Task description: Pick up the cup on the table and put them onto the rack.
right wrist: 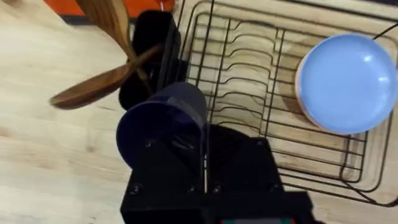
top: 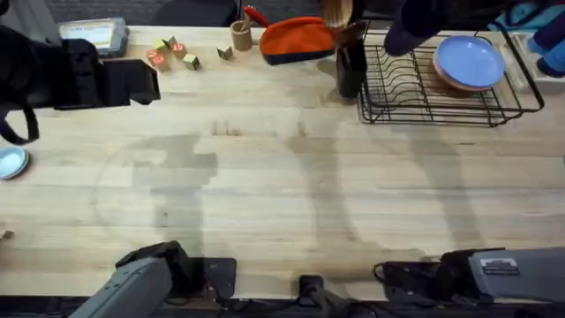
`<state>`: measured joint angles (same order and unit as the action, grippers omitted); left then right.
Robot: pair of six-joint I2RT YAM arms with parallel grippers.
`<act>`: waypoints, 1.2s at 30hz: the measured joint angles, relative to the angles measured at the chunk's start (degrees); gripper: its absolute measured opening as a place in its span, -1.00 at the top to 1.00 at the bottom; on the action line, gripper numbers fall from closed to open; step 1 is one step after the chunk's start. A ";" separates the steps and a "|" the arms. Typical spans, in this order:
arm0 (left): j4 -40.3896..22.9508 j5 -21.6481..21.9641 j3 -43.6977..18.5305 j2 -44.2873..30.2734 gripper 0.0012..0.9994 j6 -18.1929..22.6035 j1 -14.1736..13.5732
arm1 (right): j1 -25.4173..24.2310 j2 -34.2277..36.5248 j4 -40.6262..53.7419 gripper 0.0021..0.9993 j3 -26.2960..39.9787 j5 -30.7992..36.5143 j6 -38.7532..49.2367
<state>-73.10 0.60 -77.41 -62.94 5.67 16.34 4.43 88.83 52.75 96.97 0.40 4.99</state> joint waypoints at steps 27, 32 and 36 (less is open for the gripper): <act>0.04 0.00 0.00 0.00 -0.99 0.00 0.00 | -0.59 20.34 -0.44 0.94 0.00 0.04 0.63; 0.04 0.00 0.00 0.00 -0.99 0.00 0.00 | -0.70 20.84 0.37 0.94 0.14 0.02 0.61; 0.04 0.00 0.00 0.00 -0.99 0.00 0.00 | -0.70 20.84 2.12 0.94 0.39 0.02 0.61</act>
<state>-73.06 0.60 -77.41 -62.94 5.67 16.34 3.73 109.67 54.87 97.36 0.43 5.61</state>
